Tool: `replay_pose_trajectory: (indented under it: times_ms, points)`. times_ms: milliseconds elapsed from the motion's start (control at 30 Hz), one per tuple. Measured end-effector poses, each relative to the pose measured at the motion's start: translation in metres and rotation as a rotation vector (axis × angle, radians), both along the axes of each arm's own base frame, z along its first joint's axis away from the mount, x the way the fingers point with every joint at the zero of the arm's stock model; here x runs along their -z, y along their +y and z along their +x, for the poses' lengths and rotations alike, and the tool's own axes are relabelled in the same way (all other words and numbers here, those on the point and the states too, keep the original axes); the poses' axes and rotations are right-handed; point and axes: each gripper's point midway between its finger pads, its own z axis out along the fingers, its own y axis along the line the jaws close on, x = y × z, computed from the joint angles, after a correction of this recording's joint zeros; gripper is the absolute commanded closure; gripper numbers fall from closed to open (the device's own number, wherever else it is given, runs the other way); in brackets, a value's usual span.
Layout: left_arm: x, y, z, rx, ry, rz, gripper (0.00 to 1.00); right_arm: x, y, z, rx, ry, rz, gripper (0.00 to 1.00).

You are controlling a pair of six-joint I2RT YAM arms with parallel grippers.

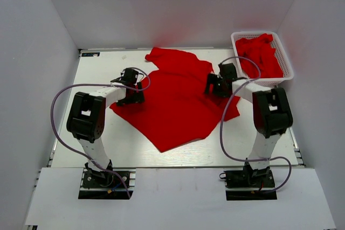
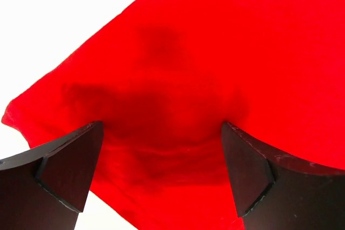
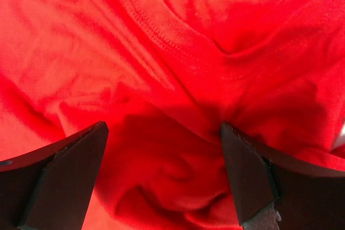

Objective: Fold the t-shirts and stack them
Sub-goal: Flatten out the tshirt

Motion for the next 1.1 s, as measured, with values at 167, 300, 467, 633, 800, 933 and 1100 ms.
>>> replay_pose_trajectory:
  times_ms: [167, 300, 467, 633, 800, 933, 1100]
  points:
    - [0.001, -0.002, 0.003, 0.0, -0.015, -0.01, 0.0, 0.001, -0.012, -0.059, 0.054, 0.019, 0.044, 0.1]
    - [0.001, -0.003, 0.007, 0.005, -0.028, -0.015, 0.0, -0.003, -0.01, -0.132, 0.04, 0.065, 0.146, 0.1]
    - [-0.001, -0.005, 0.018, 0.021, -0.038, -0.009, 0.0, -0.011, 0.011, -0.225, -0.123, 0.179, 0.247, 0.1]
    - [-0.012, -0.007, 0.026, 0.029, -0.069, -0.011, 0.0, -0.052, 0.028, -0.242, -0.312, 0.098, 0.277, 0.1]
    - [-0.033, -0.004, 0.032, 0.021, -0.121, -0.002, 0.0, -0.093, 0.035, -0.179, -0.322, -0.081, 0.197, 0.1]
    - [-0.049, 0.006, 0.037, -0.042, -0.151, 0.033, 0.0, -0.12, 0.042, -0.103, -0.273, -0.204, 0.11, 0.1]
    - [-0.057, 0.033, 0.034, -0.142, -0.151, 0.072, 0.0, -0.128, 0.056, -0.023, -0.246, -0.275, 0.031, 0.1]
